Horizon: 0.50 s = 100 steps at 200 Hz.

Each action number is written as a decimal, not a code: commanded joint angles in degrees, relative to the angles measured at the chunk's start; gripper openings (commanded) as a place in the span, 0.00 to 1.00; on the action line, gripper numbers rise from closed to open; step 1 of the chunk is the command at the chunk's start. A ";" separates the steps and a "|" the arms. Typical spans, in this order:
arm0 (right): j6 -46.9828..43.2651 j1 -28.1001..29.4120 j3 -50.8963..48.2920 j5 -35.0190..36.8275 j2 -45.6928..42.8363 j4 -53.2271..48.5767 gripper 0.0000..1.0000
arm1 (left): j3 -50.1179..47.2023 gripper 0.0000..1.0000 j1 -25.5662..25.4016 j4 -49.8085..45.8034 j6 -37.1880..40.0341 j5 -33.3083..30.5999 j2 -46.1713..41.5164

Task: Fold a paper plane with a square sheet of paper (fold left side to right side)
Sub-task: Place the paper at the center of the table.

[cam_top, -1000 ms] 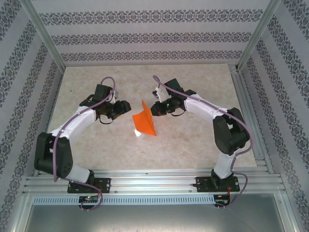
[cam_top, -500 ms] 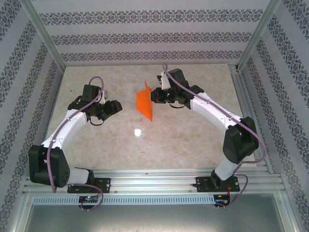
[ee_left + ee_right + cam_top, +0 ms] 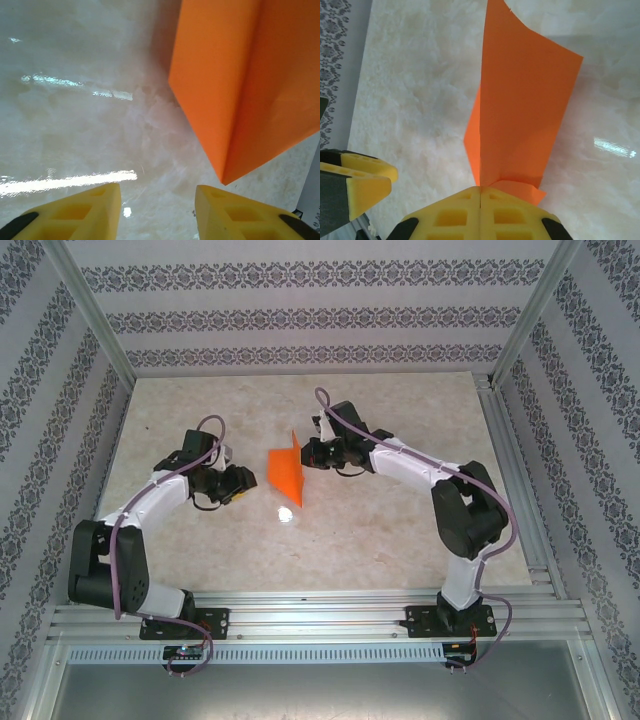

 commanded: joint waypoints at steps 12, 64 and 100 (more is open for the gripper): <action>1.45 1.77 -1.30 1.74 1.95 2.42 0.00 | -1.20 0.32 -1.07 5.96 -1.29 0.67 0.81; 2.84 3.17 -2.11 2.04 3.44 4.03 0.00 | 1.99 0.16 -3.44 11.90 -3.04 3.43 9.30; 2.60 3.64 -1.52 1.00 4.49 3.95 0.00 | 5.45 0.15 -5.37 14.86 -4.07 2.76 16.28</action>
